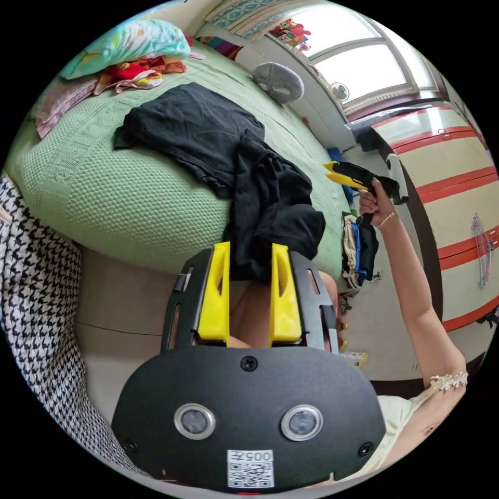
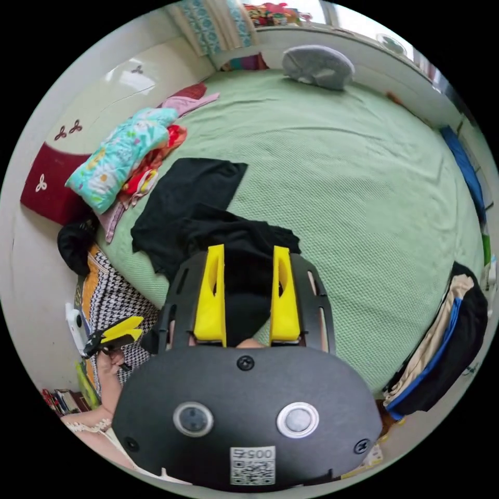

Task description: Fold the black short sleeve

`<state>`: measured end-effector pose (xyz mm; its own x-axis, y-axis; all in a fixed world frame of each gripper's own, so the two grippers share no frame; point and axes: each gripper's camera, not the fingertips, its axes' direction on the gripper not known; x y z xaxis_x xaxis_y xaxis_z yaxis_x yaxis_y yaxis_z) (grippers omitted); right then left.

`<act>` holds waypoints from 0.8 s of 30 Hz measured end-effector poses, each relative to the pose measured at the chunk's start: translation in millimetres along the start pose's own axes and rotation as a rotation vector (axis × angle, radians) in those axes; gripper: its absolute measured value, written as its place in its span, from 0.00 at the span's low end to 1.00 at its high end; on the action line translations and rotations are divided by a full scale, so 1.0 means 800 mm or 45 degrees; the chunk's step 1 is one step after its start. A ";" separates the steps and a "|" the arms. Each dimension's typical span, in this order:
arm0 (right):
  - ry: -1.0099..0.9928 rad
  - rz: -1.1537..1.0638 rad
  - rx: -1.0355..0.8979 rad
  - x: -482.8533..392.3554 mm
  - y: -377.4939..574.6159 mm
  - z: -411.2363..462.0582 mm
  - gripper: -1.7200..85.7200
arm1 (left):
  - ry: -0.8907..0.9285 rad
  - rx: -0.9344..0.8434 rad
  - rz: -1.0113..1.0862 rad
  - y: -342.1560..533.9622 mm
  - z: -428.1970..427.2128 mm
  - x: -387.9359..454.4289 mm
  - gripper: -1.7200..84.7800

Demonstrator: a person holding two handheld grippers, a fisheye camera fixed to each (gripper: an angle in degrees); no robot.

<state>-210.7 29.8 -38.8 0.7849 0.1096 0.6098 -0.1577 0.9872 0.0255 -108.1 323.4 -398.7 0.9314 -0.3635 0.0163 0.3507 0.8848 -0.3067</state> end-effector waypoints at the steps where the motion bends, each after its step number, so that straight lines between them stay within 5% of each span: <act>1: -0.006 0.029 -0.013 0.015 0.006 0.012 0.17 | 0.008 -0.026 0.011 -0.013 0.011 -0.001 0.18; 10: -0.042 0.078 -0.136 0.032 0.019 0.105 0.08 | -0.087 -0.222 0.031 -0.049 0.081 0.025 0.13; 17: -0.021 0.101 0.000 0.065 -0.025 0.021 0.04 | 0.011 -0.115 0.182 -0.095 0.079 0.099 0.05; 24: 0.216 0.199 0.206 0.119 -0.022 -0.057 0.08 | 0.046 -0.023 0.305 -0.129 0.099 0.178 0.09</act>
<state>-105.7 28.0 -17.0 0.8305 0.2907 0.4750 -0.3680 0.9267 0.0761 -3.7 203.4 -289.1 0.9836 -0.1543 -0.0933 0.1178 0.9418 -0.3148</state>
